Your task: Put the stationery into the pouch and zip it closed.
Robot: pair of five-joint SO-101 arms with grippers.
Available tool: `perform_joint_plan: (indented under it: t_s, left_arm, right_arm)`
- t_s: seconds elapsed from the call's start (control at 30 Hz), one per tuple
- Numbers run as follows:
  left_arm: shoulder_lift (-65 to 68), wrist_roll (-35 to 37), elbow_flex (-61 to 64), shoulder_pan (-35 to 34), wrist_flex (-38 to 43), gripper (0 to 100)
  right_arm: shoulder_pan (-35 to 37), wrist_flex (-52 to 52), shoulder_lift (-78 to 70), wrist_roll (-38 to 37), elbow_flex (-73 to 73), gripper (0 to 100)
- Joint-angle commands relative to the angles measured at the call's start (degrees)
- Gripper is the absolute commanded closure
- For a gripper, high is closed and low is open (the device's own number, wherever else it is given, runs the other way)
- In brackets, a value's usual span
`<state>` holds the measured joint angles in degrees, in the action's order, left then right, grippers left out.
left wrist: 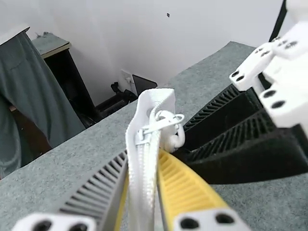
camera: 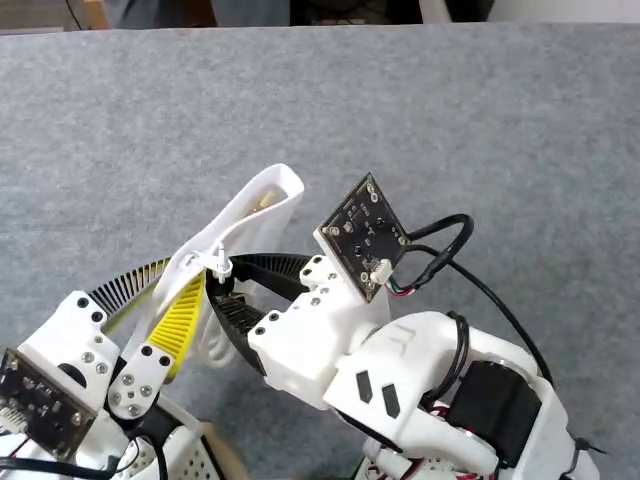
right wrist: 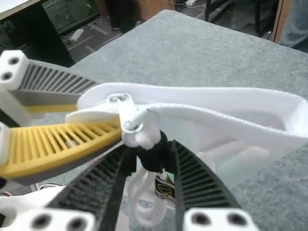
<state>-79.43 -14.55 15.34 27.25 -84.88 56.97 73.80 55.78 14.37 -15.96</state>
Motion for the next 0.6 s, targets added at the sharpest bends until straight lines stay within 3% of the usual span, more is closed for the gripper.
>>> perform_joint_plan:
  t_s: [0.0, 0.13, 0.23, 0.4, 0.57]
  left_arm:
    - [0.5, 0.8, -0.9, 0.0, 2.4, 97]
    - [0.5, 0.8, -0.9, 0.0, 2.4, 97]
    - [0.5, 0.9, -0.9, 0.0, 2.3, 97]
    - [0.5, 0.9, -0.9, 0.0, 2.2, 97]
    - [0.5, 0.9, -0.7, 0.0, 2.3, 97]
  right_arm:
    - [-0.9, -1.1, 0.0, -0.1, 0.0, 89.2]
    - [-1.0, -1.1, 0.0, -0.1, 0.0, 90.2]
    - [-2.9, -1.1, -0.1, -0.1, 0.1, 99.0]
    - [-10.1, -3.7, 0.0, -0.1, 0.1, 98.6]
    - [-11.5, -4.3, 2.2, -1.2, 0.0, 98.6]
